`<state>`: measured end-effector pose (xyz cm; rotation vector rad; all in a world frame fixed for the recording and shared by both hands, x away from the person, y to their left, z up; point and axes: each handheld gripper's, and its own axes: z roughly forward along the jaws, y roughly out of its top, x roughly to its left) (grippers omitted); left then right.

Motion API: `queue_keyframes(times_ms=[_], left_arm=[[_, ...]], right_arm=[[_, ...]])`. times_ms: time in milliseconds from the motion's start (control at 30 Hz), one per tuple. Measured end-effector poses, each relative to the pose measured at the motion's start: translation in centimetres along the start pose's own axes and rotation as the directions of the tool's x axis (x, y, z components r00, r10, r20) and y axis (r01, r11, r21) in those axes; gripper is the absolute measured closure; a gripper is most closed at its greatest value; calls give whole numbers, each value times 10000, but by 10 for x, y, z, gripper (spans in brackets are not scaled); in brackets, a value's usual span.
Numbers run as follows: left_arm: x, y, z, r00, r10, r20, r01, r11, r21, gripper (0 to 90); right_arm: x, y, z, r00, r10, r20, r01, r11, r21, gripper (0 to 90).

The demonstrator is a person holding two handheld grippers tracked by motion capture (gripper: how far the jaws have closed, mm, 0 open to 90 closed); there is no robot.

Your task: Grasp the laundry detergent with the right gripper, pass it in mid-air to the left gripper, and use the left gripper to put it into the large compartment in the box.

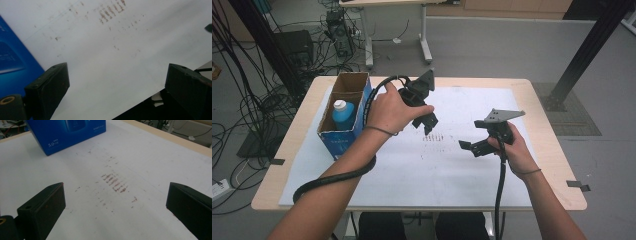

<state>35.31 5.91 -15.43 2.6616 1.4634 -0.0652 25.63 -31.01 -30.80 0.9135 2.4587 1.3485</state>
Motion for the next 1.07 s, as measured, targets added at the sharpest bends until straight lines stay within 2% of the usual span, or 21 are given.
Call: queue_keyframes(times_ms=[300,500,700,967,1067], left_arm=[[2,-5,41,9984,135,544,-149,9996,258,61],[-1,-5,58,9975,207,676,-242,9983,524,59],[-1,-7,66,9972,188,719,-226,9983,529,59],[-3,-10,68,9960,229,865,-270,9986,459,59],[-6,-10,68,9966,266,778,-301,9986,436,59]], right_arm=[[-1,2,-3,9986,346,401,-351,9993,109,26],[1,4,-3,9971,420,634,-428,9990,126,26],[2,5,-4,9961,445,765,-452,9990,72,26],[4,6,-6,9953,422,871,-424,9991,2,25],[5,6,-7,9953,416,876,-419,9991,14,25]])
